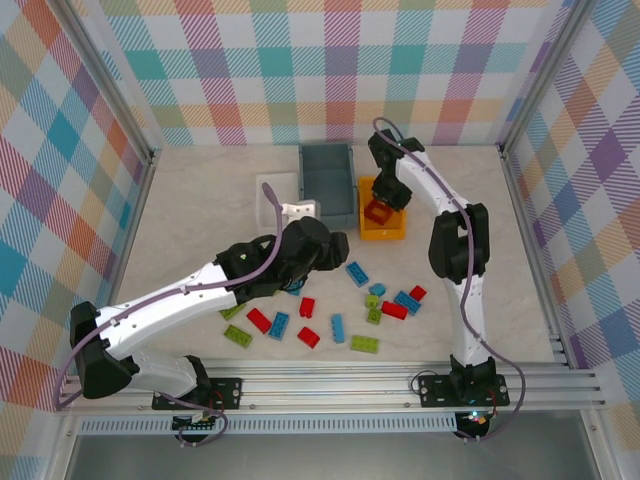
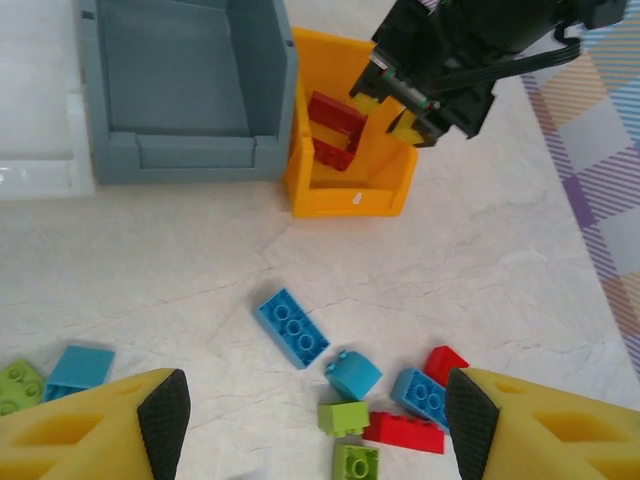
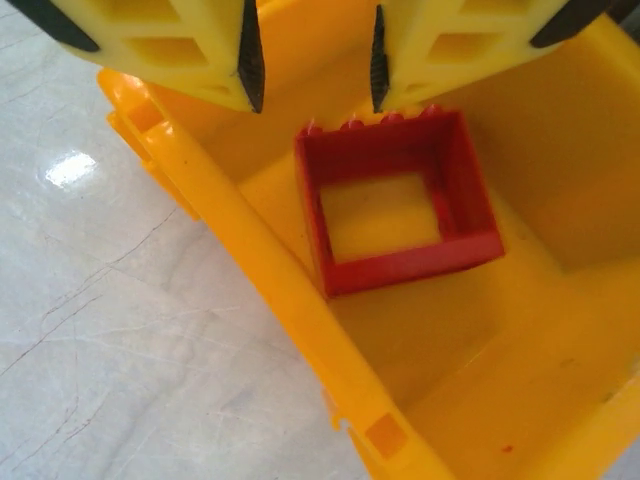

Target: Sort the legos into containers by color

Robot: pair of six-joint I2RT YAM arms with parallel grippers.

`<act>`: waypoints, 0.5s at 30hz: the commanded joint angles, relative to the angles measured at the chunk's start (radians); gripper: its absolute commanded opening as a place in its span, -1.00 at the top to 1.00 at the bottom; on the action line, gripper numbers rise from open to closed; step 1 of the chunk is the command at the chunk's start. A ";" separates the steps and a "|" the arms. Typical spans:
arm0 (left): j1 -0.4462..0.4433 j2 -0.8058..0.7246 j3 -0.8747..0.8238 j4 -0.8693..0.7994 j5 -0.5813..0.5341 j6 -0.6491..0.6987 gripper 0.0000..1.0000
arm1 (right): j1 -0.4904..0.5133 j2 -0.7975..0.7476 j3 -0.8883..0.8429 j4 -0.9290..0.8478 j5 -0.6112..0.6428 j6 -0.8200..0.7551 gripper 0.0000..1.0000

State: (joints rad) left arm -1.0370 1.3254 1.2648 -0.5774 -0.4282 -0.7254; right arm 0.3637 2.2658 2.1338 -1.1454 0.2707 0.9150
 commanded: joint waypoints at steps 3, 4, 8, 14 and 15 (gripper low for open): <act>0.018 -0.064 -0.034 -0.169 -0.078 -0.071 -0.40 | 0.037 -0.156 0.024 -0.023 0.042 -0.045 0.26; 0.032 -0.075 -0.043 -0.219 -0.082 -0.108 -0.40 | 0.050 -0.201 0.001 -0.004 0.052 -0.065 0.26; 0.142 -0.161 -0.161 -0.378 -0.062 -0.293 -0.47 | 0.158 -0.475 -0.276 0.231 0.070 -0.199 0.06; 0.404 -0.347 -0.437 -0.385 0.105 -0.378 -0.59 | 0.434 -0.865 -0.887 0.742 -0.156 -0.446 -0.33; 0.442 -0.356 -0.464 -0.389 0.126 -0.380 -0.63 | 0.476 -0.890 -0.938 0.763 -0.177 -0.456 -0.36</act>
State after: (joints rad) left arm -0.6765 1.0080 0.8642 -0.9092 -0.3897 -1.0367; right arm 0.7776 1.3880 1.3396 -0.5972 0.2092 0.5957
